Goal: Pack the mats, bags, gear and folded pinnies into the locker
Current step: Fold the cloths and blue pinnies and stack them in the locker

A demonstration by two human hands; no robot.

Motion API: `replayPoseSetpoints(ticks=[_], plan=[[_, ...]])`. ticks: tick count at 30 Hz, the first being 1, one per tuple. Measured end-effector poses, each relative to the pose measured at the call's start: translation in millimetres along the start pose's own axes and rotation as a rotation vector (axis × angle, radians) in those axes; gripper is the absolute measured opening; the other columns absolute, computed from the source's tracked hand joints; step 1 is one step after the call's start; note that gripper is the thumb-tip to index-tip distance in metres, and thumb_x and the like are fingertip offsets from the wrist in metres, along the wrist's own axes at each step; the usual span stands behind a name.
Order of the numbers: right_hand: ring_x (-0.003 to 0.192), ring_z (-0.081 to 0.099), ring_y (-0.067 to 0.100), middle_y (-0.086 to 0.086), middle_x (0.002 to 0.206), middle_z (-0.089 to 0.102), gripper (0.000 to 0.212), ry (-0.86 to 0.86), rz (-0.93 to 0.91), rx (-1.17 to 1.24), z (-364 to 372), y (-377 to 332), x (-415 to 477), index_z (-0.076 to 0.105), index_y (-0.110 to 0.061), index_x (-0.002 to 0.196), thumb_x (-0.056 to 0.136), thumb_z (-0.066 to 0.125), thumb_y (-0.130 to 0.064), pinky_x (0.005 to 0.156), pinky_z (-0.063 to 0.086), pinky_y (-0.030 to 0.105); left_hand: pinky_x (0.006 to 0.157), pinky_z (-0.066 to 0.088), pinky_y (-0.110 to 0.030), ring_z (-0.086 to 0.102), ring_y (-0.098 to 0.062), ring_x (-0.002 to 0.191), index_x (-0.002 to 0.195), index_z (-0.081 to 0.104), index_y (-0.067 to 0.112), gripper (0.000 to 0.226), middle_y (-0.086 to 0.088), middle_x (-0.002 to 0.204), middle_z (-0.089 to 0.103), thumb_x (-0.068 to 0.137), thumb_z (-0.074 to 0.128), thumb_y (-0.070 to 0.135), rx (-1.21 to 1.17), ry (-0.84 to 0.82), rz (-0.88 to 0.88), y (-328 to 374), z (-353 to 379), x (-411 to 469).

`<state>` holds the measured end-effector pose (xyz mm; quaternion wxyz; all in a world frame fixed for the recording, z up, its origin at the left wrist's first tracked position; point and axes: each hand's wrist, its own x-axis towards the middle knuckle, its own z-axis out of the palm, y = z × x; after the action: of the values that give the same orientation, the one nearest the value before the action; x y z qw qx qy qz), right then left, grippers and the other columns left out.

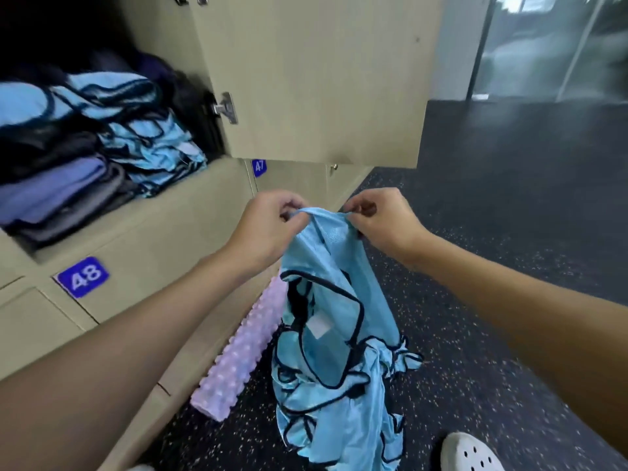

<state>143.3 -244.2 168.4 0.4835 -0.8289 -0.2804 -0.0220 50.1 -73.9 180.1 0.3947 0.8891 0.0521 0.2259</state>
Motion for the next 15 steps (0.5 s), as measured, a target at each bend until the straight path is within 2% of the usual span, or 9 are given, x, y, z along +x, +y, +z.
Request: replayPoseSetpoints(ticks=[2,4,5,6,7,8,9,12,15], plan=[[0.076,0.06,0.008,-0.002,0.088,0.067,0.013,-0.008,-0.049,0.13,-8.3,-36.8,-7.5,0.068,-0.014,0.102,0.095,0.062,-0.023,0.065,0.046,0.018,0.059,0.042,-0.024,0.056,-0.013,0.066,0.086,0.071,0.008,0.009,-0.018,0.079,0.072,0.091,0.065,0.006,-0.022,0.016,0.01,24.4,-26.1,-3.5],[0.091,0.062,0.003,-0.004,0.105,0.063,0.036,-0.164,-0.065,0.269,-12.2,-65.5,-19.9,0.057,-0.019,0.124,0.093,0.065,-0.036,0.07,0.046,0.014,0.054,0.038,-0.024,0.051,-0.014,0.06,0.086,0.072,0.006,0.009,-0.018,0.071,0.067,0.091,0.064,0.006,-0.049,0.025,0.022,43.6,-46.4,-10.1],[0.091,0.063,0.003,-0.004,0.107,0.063,0.043,-0.243,-0.075,0.281,-11.2,-75.0,-26.7,0.054,-0.019,0.129,0.09,0.068,-0.034,0.071,0.047,0.014,0.054,0.037,-0.025,0.049,-0.015,0.06,0.087,0.073,0.007,0.01,-0.018,0.069,0.066,0.09,0.063,0.006,-0.06,0.021,0.016,50.7,-54.7,-13.5],[0.083,0.063,0.003,-0.002,0.1,0.065,0.038,-0.298,-0.109,0.257,-8.9,-80.5,-32.8,0.058,-0.015,0.123,0.089,0.071,-0.027,0.068,0.048,0.016,0.055,0.038,-0.025,0.05,-0.015,0.06,0.086,0.074,0.009,0.011,-0.017,0.068,0.066,0.09,0.064,0.007,-0.064,0.014,0.004,56.2,-62.1,-16.7],[0.071,0.06,0.005,0.0,0.088,0.066,0.024,-0.313,-0.14,0.21,-5.7,-83.7,-37.6,0.064,-0.007,0.109,0.089,0.071,-0.018,0.064,0.047,0.02,0.056,0.04,-0.025,0.052,-0.013,0.061,0.086,0.074,0.011,0.011,-0.014,0.069,0.068,0.089,0.064,0.007,-0.059,0.004,-0.01,59.9,-69.4,-20.4],[0.065,0.054,0.008,0.003,0.077,0.062,0.015,-0.283,-0.15,0.18,-2.2,-85.1,-39.9,0.065,0.002,0.095,0.09,0.068,-0.012,0.061,0.044,0.026,0.059,0.043,-0.024,0.054,-0.012,0.062,0.086,0.074,0.012,0.01,-0.012,0.07,0.069,0.088,0.066,0.006,-0.045,-0.008,-0.023,61.4,-75.9,-23.7],[0.064,0.05,0.011,0.007,0.072,0.058,0.017,-0.241,-0.141,0.17,0.5,-85.6,-40.2,0.064,0.007,0.087,0.091,0.066,-0.01,0.062,0.041,0.029,0.061,0.045,-0.025,0.056,-0.011,0.063,0.086,0.074,0.011,0.009,-0.012,0.074,0.071,0.087,0.067,0.005,-0.032,-0.019,-0.037,60.4,-81.5,-26.9],[0.064,0.047,0.015,0.01,0.072,0.058,0.016,-0.164,-0.06,0.237,4.0,-92.1,-40.2,0.065,0.002,0.083,0.092,0.063,-0.01,0.06,0.038,0.03,0.065,0.048,-0.02,0.059,-0.007,0.068,0.097,0.071,0.012,0.014,-0.007,0.087,0.07,0.085,0.071,0.003,0.022,-0.019,-0.096,52.4,-94.5,-39.4],[0.061,0.047,0.012,0.006,0.073,0.06,0.012,-0.118,0.006,0.279,9.5,-101.0,-37.6,0.066,-0.001,0.086,0.092,0.064,-0.012,0.054,0.038,0.025,0.074,0.051,-0.017,0.063,-0.003,0.086,0.115,0.062,0.027,0.03,0.003,0.105,0.066,0.088,0.074,0.025,-0.023,-0.043,-0.196,48.7,-95.1,-57.9]])
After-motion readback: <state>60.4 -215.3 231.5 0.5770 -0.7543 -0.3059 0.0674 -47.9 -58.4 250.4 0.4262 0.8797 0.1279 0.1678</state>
